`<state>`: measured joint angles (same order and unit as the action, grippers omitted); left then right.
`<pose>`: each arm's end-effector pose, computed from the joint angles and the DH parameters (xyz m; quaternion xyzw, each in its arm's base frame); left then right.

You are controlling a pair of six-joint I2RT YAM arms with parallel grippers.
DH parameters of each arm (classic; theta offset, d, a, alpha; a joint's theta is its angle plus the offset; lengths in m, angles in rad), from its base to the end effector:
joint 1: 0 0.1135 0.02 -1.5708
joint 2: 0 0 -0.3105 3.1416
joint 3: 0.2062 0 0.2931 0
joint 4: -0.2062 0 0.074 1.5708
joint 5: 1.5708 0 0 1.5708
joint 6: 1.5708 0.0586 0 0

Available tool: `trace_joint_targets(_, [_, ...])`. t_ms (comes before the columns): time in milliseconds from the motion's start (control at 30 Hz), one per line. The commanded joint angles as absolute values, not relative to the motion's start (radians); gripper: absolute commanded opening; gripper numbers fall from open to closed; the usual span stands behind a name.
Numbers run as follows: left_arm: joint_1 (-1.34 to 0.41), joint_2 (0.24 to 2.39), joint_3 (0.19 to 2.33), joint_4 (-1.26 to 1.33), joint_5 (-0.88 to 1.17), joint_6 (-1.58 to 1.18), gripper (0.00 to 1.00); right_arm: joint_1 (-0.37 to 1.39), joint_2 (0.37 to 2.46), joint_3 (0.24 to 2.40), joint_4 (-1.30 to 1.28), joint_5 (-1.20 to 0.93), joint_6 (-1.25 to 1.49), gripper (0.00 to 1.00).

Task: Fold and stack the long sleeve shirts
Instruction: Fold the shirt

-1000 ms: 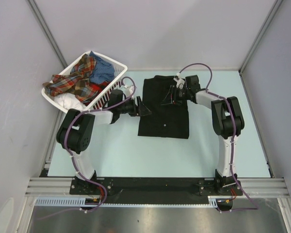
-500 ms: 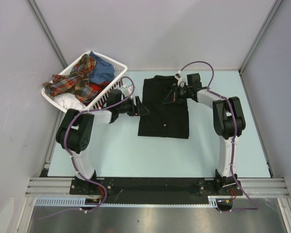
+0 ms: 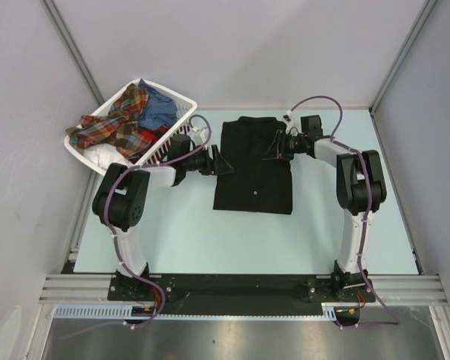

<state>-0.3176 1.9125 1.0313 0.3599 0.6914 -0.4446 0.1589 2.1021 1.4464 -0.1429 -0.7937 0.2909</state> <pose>0.4217 -0.1780 0.1636 0.1178 0.8234 -0.4475 0.3285 0.5084 0.1238 0.1714 -0.0889 0.8621 0.4265 0.2587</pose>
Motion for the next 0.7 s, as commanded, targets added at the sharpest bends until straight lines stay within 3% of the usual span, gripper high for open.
trace_joint_targets(0, [-0.318, 1.911, 1.075, 0.420, 0.747, -0.460, 0.71, 0.132, 2.085, 1.500, -0.173, -0.782, 0.222, 0.46])
trace_joint_targets(167, [-0.351, 1.884, 1.034, 0.494, 0.830, -0.547, 0.89, 0.104, 1.904, 1.386, -0.203, -0.894, 0.239, 0.77])
trace_joint_targets(200, [-0.362, 1.885, 1.026, 0.508, 0.842, -0.560, 0.90, 0.107, 1.875, 1.346, -0.181, -0.917, 0.308, 0.92])
trace_joint_targets(267, [-0.394, 1.894, 1.011, 0.582, 0.842, -0.612, 0.96, 0.118, 1.823, 1.199, -0.054, -0.974, 0.394, 1.00])
trace_joint_targets(367, [-0.431, 1.937, 1.008, 0.653, 0.819, -0.684, 0.99, 0.152, 1.786, 1.101, 0.061, -1.002, 0.477, 1.00])
trace_joint_targets(533, [-0.428, 2.061, 1.087, 0.707, 0.736, -0.724, 0.99, 0.141, 1.992, 1.120, 0.225, -1.014, 0.530, 1.00])
trace_joint_targets(667, [-0.387, 2.157, 1.172, 0.658, 0.632, -0.718, 0.99, 0.095, 2.161, 1.253, 0.290, -1.015, 0.570, 1.00])
